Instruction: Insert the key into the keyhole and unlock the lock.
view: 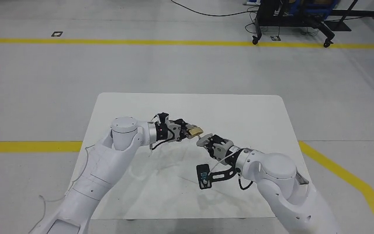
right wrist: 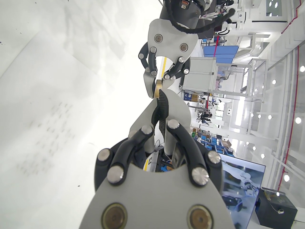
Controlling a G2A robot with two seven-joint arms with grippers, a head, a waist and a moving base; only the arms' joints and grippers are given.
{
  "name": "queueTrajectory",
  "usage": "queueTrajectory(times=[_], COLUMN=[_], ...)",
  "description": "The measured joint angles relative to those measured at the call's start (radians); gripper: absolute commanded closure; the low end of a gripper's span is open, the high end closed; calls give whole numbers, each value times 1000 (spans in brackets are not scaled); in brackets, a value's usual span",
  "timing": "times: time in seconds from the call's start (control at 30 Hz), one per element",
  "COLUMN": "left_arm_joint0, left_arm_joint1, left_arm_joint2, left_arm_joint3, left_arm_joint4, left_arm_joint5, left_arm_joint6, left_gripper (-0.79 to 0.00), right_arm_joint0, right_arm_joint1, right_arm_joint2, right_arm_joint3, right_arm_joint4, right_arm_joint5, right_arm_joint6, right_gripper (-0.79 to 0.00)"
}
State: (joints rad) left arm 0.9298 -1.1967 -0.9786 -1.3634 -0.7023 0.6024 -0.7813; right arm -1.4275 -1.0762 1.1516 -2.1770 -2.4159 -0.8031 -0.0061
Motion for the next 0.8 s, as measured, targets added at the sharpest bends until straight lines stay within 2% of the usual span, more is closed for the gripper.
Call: queueTrajectory(times=[0.53, 0.8], left_arm_joint0=[-9, -10], left_arm_joint1=[-1, 0], left_arm_joint2=[9, 6], left_arm_joint3=[6, 9], left_arm_joint4=[-3, -15], left_arm_joint5=[-7, -8], left_arm_joint6=[-20, -36], left_gripper=[0, 0], right_arm_joint0=[34, 20], right_arm_joint1=[0, 4], right_arm_joint2=[-13, 28], right_arm_joint3=[20, 43], right_arm_joint4=[35, 103], right_arm_joint5=[-8, 15], right_arm_joint6=[7, -17], right_gripper=[0, 0])
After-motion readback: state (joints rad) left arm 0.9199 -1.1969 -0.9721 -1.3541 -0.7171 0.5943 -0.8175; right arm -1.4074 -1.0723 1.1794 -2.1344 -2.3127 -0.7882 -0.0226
